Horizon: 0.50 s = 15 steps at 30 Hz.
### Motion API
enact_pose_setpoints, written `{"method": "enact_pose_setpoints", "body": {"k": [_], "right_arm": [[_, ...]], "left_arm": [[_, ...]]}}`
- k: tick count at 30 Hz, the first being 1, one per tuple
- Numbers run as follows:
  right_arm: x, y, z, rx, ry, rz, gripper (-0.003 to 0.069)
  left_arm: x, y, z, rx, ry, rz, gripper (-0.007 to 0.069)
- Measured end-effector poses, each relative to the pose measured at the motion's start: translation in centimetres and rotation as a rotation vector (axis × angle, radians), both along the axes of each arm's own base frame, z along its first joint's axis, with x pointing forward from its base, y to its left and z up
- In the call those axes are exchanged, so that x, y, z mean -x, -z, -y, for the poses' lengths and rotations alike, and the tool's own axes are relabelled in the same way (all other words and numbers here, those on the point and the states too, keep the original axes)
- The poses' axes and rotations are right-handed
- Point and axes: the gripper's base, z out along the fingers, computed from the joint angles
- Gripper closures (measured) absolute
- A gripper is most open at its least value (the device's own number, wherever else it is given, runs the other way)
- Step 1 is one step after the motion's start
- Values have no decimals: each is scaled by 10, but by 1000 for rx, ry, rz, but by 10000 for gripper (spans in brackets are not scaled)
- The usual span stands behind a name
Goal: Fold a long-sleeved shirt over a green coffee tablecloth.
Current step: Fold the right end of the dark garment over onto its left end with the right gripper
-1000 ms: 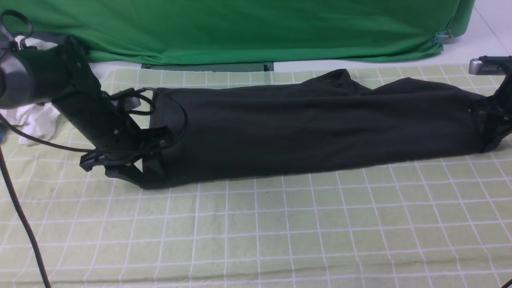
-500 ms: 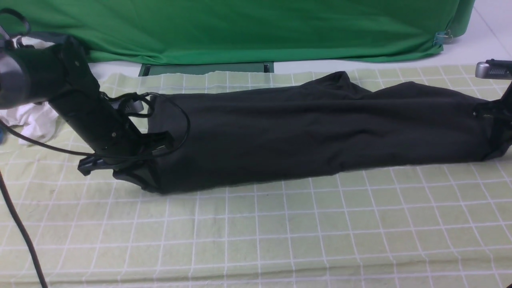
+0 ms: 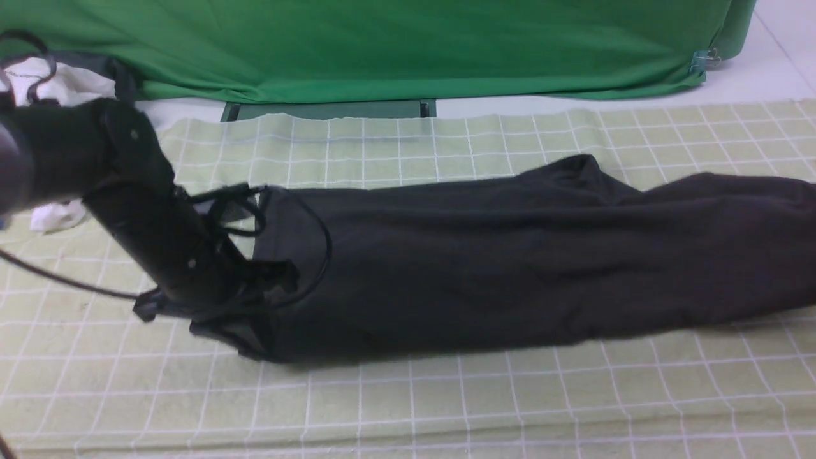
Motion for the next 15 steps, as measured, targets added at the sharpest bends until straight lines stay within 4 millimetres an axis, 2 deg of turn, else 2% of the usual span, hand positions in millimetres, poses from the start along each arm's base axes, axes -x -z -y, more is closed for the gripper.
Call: {"method": "enact_pose_setpoints", "body": {"k": [2, 7, 11, 15], "right_arm": [[19, -3, 7, 23, 22, -18, 629], [48, -10, 21, 42, 99, -20, 629], [53, -10, 25, 44, 119, -25, 629], [53, -10, 24, 44, 123, -29, 629]], "left_arm": [[15, 8, -1, 8, -16, -16, 602], [34, 22, 1, 43, -35, -24, 602], [37, 25, 2, 59, -36, -18, 602], [41, 20, 3, 80, 19, -21, 602]]}}
